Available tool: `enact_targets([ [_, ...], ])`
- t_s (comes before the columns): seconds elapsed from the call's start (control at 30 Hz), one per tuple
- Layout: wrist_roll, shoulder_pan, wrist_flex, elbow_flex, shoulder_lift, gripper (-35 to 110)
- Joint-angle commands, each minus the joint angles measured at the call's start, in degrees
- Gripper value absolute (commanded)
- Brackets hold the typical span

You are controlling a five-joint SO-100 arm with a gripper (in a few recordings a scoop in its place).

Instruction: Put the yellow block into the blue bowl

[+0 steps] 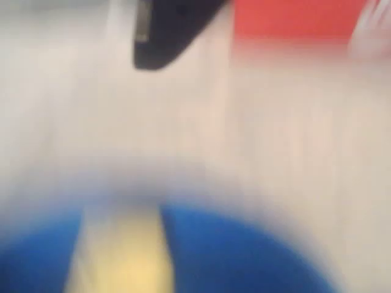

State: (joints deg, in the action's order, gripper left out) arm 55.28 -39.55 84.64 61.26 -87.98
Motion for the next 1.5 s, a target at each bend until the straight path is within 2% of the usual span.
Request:
enact_targets([
  [0.0,-6.68,0.00,5.89,-4.39,-10.90,-1],
  [0.23,-23.12,0.18,12.92,-4.39,-18.72,0],
  [0.53,-45.18,0.00,12.39,3.87,-33.66,0],
  [0.73,-47.20,0.18,10.20,22.24,-47.81,0],
  [0.87,-46.76,0.62,3.78,38.32,-59.77,0],
  [1.0,-46.76,5.80,-3.16,53.79,-67.41,0],
  [1.23,-47.37,17.67,-16.61,70.40,-71.19,0],
  [1.47,-47.55,23.91,-24.08,80.95,-71.46,0],
])
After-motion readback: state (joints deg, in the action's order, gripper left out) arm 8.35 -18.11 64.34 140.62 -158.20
